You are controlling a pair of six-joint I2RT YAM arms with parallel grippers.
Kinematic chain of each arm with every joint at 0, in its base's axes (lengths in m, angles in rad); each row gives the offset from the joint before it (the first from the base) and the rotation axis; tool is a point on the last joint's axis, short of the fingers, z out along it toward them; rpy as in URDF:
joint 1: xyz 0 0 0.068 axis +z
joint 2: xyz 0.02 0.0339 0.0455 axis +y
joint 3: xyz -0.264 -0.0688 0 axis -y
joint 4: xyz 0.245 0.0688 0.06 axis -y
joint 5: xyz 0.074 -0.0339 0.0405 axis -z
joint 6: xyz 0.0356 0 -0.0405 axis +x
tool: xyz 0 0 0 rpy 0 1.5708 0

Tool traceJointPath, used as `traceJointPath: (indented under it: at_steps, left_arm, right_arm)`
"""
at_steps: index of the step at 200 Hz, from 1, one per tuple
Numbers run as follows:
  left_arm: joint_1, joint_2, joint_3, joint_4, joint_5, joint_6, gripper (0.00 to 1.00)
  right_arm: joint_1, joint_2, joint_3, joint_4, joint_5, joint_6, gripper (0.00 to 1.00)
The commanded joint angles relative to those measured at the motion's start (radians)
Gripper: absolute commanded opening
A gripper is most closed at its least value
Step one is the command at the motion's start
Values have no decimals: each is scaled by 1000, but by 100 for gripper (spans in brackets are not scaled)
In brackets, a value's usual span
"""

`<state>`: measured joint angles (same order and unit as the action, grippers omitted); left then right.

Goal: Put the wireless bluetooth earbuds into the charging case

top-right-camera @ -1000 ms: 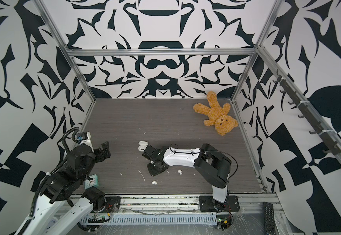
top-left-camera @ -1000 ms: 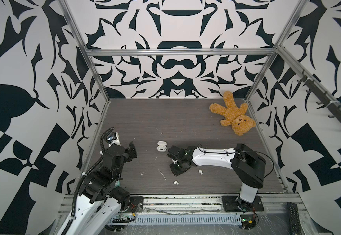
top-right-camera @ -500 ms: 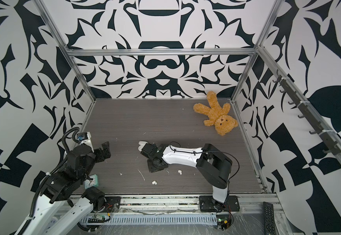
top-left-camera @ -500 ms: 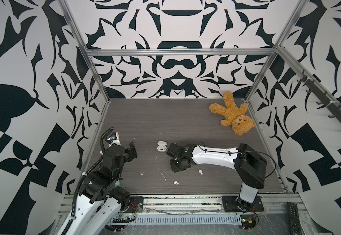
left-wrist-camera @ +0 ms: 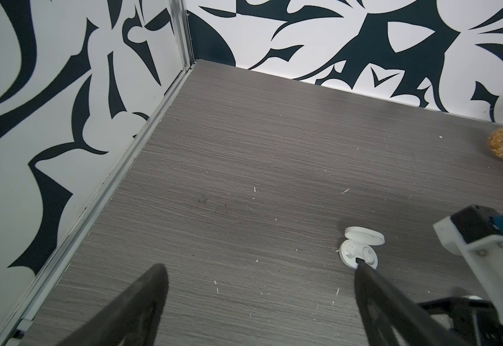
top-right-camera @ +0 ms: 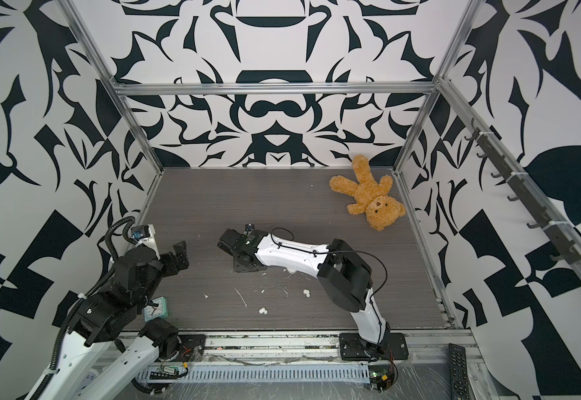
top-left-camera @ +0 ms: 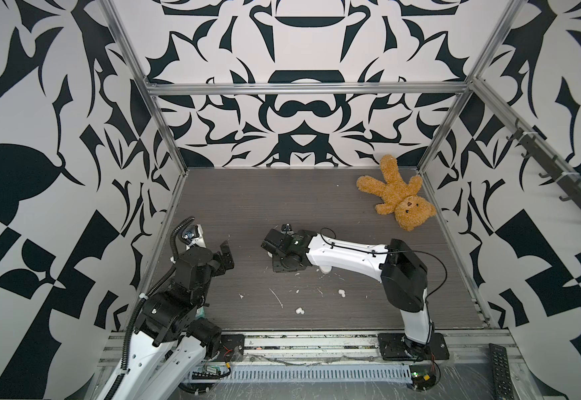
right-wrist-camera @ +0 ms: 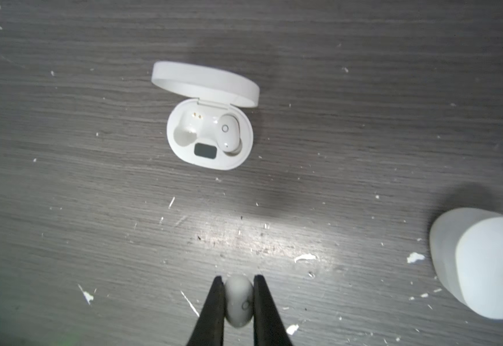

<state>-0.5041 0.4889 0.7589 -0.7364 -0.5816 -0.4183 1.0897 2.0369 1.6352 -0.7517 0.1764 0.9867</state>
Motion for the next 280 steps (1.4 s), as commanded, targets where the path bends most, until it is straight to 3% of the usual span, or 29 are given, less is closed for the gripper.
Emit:
traceJointPath:
  at_steps: [1,133,280]
  left_arm:
    - [3,-16,-15,11,5,4,99]
    - [3,-32,-14,8,0,3,99]
    - [3,-38,-13,6,-3,1,99]
  right_arm:
    - [11,30,114,-110,98,26,0]
    - [10,282,511,-287,175,19,0]
    - [-39,383,627,-288,179,33,0]
